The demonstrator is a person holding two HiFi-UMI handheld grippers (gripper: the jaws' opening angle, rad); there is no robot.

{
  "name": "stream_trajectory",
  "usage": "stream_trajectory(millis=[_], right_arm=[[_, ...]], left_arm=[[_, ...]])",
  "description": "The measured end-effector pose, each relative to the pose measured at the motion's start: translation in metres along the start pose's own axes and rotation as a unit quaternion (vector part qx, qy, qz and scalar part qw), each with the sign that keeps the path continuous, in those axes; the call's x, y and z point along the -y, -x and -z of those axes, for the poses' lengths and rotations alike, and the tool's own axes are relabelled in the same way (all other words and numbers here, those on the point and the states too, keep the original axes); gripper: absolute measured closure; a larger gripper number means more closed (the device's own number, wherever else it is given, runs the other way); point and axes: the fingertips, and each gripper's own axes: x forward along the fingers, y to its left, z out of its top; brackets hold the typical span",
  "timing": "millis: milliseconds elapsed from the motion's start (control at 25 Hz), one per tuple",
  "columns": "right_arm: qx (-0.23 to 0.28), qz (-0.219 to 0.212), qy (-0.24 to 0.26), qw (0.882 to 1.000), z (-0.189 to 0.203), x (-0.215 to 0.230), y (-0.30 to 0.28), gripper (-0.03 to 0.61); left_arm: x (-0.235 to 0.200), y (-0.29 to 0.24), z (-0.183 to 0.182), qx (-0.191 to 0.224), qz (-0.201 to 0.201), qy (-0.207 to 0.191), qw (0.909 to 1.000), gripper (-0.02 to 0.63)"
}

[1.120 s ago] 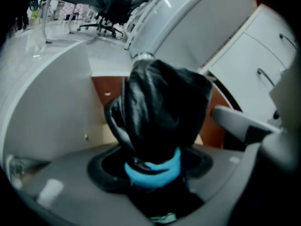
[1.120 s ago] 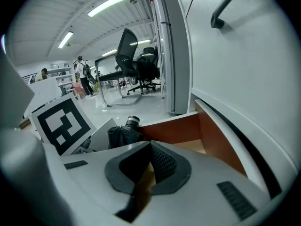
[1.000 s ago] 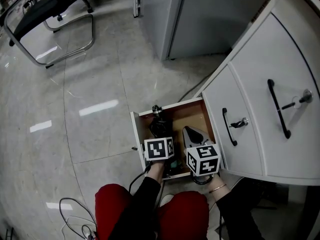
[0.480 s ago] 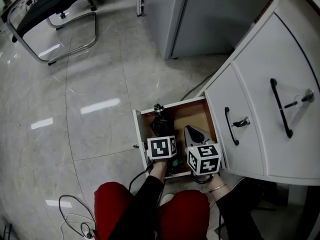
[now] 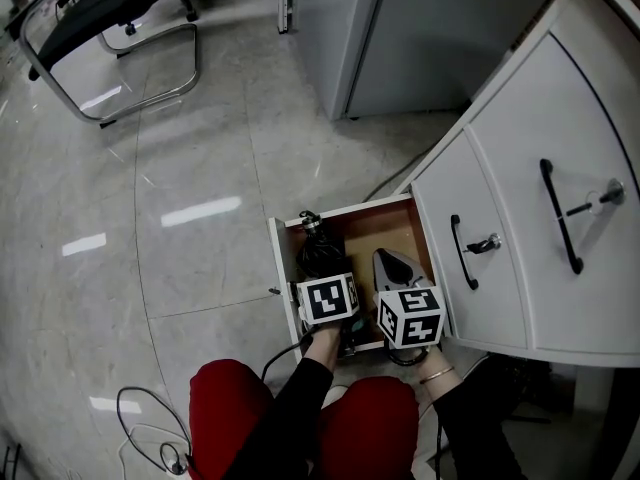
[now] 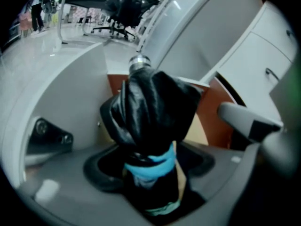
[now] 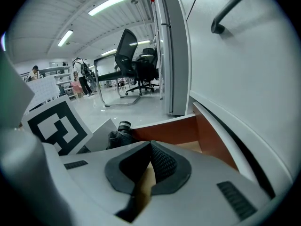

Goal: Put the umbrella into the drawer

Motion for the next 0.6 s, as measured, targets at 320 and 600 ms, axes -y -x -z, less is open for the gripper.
stream_trajectory(millis=[320, 600], right_arm=[[-0.005, 0.004, 0.001, 1.000, 0.005, 0.001, 0.003, 0.577], [-0.004, 0.008, 0.002, 1.000, 0.005, 0.002, 0.005, 0.577]], left_arm=[[0.001, 0.016, 0.004, 0.020, -0.022, 0.000, 0.9996, 0.290], [-0.001, 0.030, 0.010, 0.039, -0.022, 0.031, 0.9985, 0.322]])
